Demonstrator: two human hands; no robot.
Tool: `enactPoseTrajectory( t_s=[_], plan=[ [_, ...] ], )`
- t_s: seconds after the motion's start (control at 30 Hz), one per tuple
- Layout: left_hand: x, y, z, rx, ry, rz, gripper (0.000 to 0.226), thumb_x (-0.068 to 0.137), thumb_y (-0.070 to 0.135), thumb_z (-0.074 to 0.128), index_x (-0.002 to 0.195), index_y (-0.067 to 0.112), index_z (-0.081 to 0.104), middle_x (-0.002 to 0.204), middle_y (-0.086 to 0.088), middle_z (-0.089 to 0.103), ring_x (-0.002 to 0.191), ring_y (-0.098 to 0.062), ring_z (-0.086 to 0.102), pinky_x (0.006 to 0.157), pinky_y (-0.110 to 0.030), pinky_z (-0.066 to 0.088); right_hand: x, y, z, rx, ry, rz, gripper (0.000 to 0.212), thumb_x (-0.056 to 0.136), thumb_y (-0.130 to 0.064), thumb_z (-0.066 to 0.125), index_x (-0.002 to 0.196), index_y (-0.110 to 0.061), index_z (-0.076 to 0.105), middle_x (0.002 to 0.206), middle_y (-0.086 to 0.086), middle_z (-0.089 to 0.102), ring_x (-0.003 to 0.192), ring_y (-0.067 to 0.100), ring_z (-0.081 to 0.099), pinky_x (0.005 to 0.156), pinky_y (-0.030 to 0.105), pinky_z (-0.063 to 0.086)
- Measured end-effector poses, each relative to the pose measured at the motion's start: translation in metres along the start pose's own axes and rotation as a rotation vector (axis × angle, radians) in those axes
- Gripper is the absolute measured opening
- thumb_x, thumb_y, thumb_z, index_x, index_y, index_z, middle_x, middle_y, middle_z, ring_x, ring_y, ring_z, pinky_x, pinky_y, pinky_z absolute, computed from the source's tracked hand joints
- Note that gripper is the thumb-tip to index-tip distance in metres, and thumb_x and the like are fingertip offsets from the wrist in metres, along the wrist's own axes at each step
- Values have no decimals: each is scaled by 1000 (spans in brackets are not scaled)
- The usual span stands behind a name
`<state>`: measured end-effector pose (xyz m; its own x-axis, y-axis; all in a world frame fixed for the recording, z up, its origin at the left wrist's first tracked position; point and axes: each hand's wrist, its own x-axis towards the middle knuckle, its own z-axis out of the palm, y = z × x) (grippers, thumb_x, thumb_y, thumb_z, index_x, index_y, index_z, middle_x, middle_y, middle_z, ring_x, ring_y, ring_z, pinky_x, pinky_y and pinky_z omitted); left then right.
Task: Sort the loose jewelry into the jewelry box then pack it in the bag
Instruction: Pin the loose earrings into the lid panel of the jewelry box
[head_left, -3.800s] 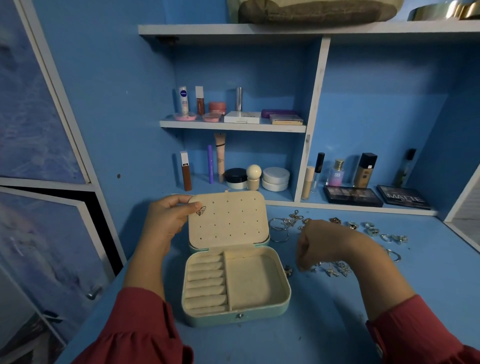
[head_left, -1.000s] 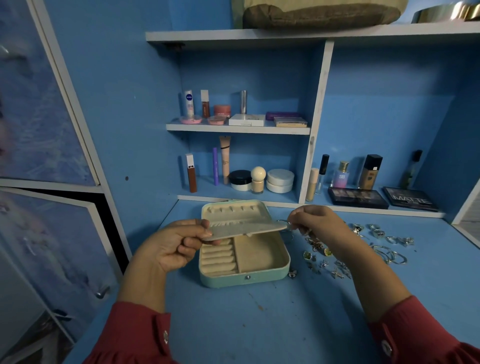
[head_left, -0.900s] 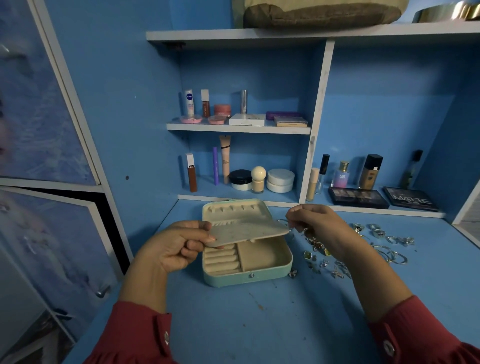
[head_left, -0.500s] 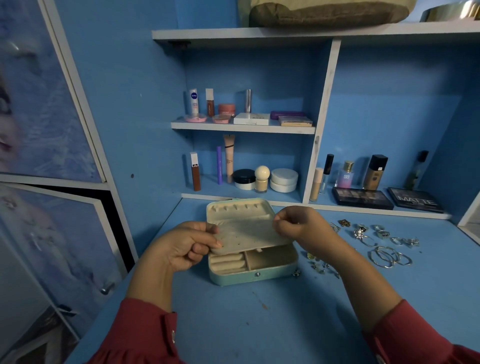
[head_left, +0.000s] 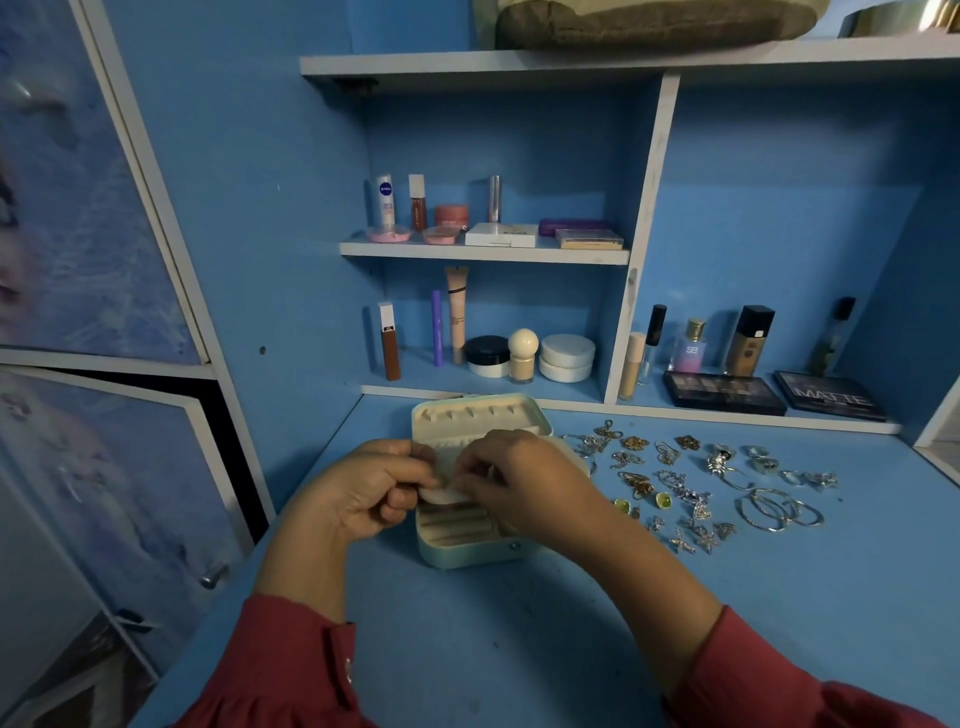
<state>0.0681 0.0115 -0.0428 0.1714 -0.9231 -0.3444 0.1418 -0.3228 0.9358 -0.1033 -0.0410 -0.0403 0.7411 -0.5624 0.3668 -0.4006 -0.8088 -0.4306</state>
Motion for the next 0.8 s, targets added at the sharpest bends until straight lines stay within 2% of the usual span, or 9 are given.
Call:
enactPoseTrajectory(
  t_s=[0.13, 0.33, 0.53, 0.7, 0.8],
  plan=[
    [1, 0, 0, -2, 5, 0, 27, 86, -13, 48, 81, 13, 51, 46, 3, 43, 29, -2, 28, 30, -11, 18, 1, -1, 0, 6, -7, -10, 14, 91, -25, 60, 99, -19, 69, 96, 0, 64, 86, 14, 56, 78, 31, 45],
    [2, 0, 0, -18, 23, -12, 25, 86, -13, 48, 84, 12, 52, 52, -1, 43, 30, -4, 30, 31, -11, 19, 2, -4, 1, -31, -21, -31, 16, 93, -26, 57, 103, -19, 67, 101, 1, 63, 92, 19, 56, 81, 35, 45],
    [3, 1, 0, -10, 39, -5, 24, 86, -12, 49, 83, 11, 52, 49, 0, 45, 31, -5, 33, 30, -12, 22, 2, -7, -1, -12, -5, -6, 17, 95, -25, 54, 104, -17, 65, 103, 0, 61, 92, 16, 56, 78, 28, 42],
    [1, 1, 1, -5, 33, 2, 25, 86, -12, 50, 81, 12, 51, 49, 0, 46, 31, -4, 34, 30, -11, 22, 3, -8, 1, -62, -22, -22, 19, 95, -25, 53, 106, -16, 65, 107, 2, 60, 95, 19, 55, 78, 29, 41],
    [1, 1, 2, -5, 35, 6, 26, 86, -12, 50, 79, 13, 49, 47, 1, 45, 31, -4, 35, 30, -11, 22, 2, -9, 0, -49, 2, -26, 17, 94, -25, 54, 104, -16, 65, 105, 1, 60, 92, 17, 55, 73, 24, 37]
  ],
)
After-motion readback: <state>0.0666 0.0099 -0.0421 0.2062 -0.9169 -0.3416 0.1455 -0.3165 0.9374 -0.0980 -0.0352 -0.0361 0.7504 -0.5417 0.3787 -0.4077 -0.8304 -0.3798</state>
